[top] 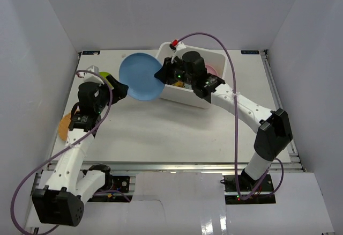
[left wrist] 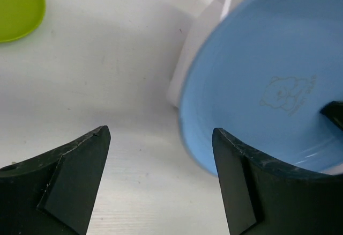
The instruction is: Place the plates into the plastic bin on the countertop
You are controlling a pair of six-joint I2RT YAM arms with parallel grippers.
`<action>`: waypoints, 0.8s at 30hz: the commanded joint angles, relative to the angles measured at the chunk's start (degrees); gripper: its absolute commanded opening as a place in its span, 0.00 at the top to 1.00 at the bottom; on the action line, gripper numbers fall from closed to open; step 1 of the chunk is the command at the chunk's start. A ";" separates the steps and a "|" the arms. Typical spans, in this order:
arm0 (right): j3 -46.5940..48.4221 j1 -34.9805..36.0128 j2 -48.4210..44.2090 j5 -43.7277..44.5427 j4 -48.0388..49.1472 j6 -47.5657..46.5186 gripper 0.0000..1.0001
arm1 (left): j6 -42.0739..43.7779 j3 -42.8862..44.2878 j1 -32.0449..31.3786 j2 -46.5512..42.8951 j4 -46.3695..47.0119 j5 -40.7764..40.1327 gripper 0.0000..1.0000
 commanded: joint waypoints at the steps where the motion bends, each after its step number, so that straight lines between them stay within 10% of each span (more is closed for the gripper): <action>1: -0.31 -7.00 -2.14 5.79 2.72 1.32 0.92 | -1.23 4.45 -0.11 5.72 2.04 -6.20 0.12; 17: -4.08 -22.59 3.67 4.65 -0.88 3.52 0.85 | -12.48 12.19 15.17 34.82 3.45 -12.55 0.15; 24: -8.30 -22.67 -0.11 5.79 -0.36 5.02 0.11 | -12.22 15.09 18.17 41.94 3.18 -13.34 0.17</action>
